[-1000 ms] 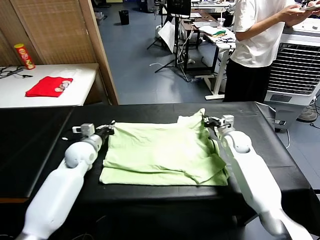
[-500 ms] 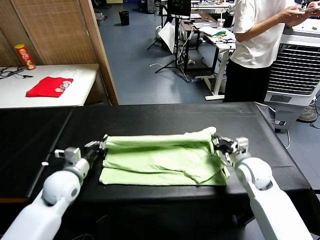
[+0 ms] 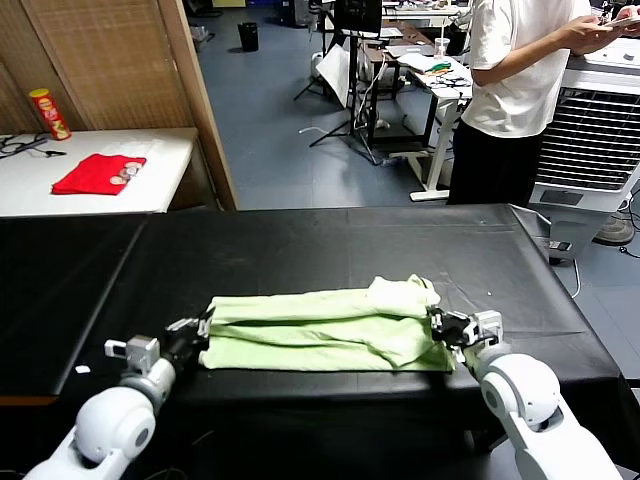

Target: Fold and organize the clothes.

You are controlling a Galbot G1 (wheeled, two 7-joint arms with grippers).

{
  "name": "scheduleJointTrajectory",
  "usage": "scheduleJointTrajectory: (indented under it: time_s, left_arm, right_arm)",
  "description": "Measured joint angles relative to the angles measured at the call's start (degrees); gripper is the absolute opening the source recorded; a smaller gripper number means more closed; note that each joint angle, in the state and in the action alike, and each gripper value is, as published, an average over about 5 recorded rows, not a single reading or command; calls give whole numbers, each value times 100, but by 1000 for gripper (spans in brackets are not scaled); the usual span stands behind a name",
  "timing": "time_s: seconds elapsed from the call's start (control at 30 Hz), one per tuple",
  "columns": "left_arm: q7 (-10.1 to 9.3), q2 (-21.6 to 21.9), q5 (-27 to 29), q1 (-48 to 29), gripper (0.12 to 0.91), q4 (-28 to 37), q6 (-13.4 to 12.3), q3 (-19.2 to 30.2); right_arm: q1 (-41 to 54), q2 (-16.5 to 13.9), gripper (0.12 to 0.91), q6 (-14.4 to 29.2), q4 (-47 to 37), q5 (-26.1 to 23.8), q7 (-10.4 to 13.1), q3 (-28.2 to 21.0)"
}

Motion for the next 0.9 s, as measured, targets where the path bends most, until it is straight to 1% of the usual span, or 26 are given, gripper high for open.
scheduleJointTrajectory:
  time_s: [0.07,0.1,0.17,0.2,0.3,0.33,0.37,0.4,0.43,0.5,0.53,0.57,0.63,0.73,0.9]
  left_arm:
    - [-4,-14,157,68,129,7,20,3]
    - [-4,-22,222,95,131,11,32,5]
    - [-3,-36,306,134,160,10,58,9]
    - [-3,-41,323,150,192,0,71,10]
    - [-12,-43,310,184,338,-63,114,4]
    - [-17,-40,294,189,405,-90,129,-1]
    - [-22,-35,269,190,455,-117,142,-11]
    - [-28,-31,229,184,506,-144,156,-26]
    - [-32,-29,180,173,573,-169,168,-47]
    - [-46,-33,70,134,669,-201,181,-99]
    - [-62,-42,6,106,718,-205,182,-123]
    - [-81,-55,-56,70,751,-197,179,-141]
    - [-125,-96,-186,-24,786,-143,167,-151]
    - [-161,-187,-372,-228,797,16,161,-104]
    - [-172,-390,-605,-625,798,355,219,39]
  right_arm:
    - [-53,-15,149,1,59,38,-38,36]
    - [-82,-25,179,-2,92,55,-50,58]
    - [-141,-49,271,-23,167,93,-68,117]
    - [-169,-60,322,-37,207,117,-72,153]
    - [-208,-93,472,-57,308,231,-71,288]
    - [-203,-100,523,-41,329,276,-70,337]
    - [-191,-103,573,-9,342,318,-64,383]
    - [-171,-99,637,48,345,349,-52,420]
    - [-139,-86,684,130,332,370,-29,447]
    - [-47,-37,757,336,267,361,51,458]
    - [20,-1,777,443,207,329,97,444]
    - [102,41,785,538,125,278,137,419]
    - [299,138,795,667,-96,132,180,340]
    - [646,296,798,729,-530,-88,149,175]
    - [1163,495,798,748,-1260,-297,7,-113]
